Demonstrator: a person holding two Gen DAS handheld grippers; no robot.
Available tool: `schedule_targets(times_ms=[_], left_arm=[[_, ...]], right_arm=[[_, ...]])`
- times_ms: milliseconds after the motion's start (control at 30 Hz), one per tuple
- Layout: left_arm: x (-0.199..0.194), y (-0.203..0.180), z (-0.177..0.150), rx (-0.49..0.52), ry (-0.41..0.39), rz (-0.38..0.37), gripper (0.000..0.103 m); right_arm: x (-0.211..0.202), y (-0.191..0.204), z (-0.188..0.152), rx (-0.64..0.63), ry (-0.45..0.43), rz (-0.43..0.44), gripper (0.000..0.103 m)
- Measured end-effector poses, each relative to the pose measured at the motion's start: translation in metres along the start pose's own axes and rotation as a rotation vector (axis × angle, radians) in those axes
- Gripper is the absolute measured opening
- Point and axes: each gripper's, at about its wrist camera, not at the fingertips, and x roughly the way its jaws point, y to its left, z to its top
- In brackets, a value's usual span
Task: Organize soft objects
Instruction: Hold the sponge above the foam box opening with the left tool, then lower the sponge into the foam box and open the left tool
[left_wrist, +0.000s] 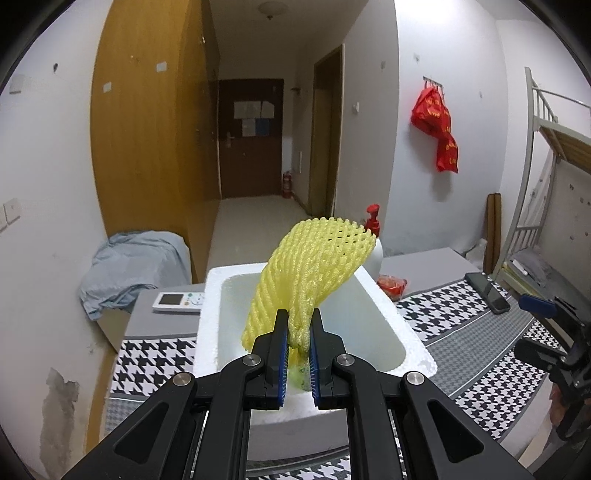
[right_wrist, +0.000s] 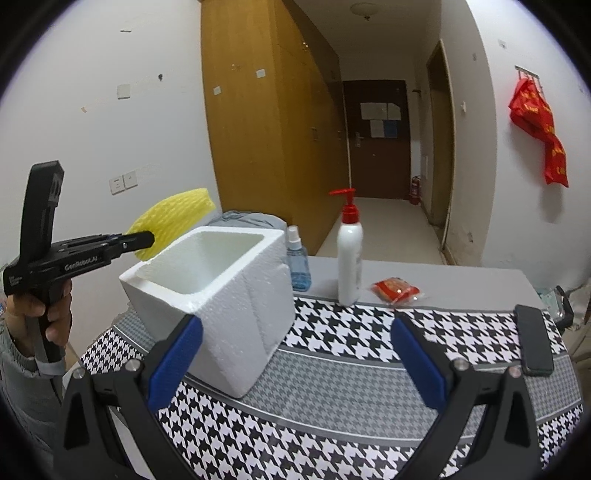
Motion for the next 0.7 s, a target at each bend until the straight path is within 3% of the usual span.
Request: schedule_targets(times_ms=[633, 700], left_arm=[[0.034, -0.008, 0.006, 0.019, 0.083, 0.019, 0.011], [0.034, -0.007, 0.007, 0.017, 0.078, 0.037, 0.018]], right_arm=[[-0.027, -0.022, -0.02, 0.059, 0.0, -0.081, 0.103], [-0.029, -0.023, -0.021, 0.064, -0.003, -0.086, 0.103]])
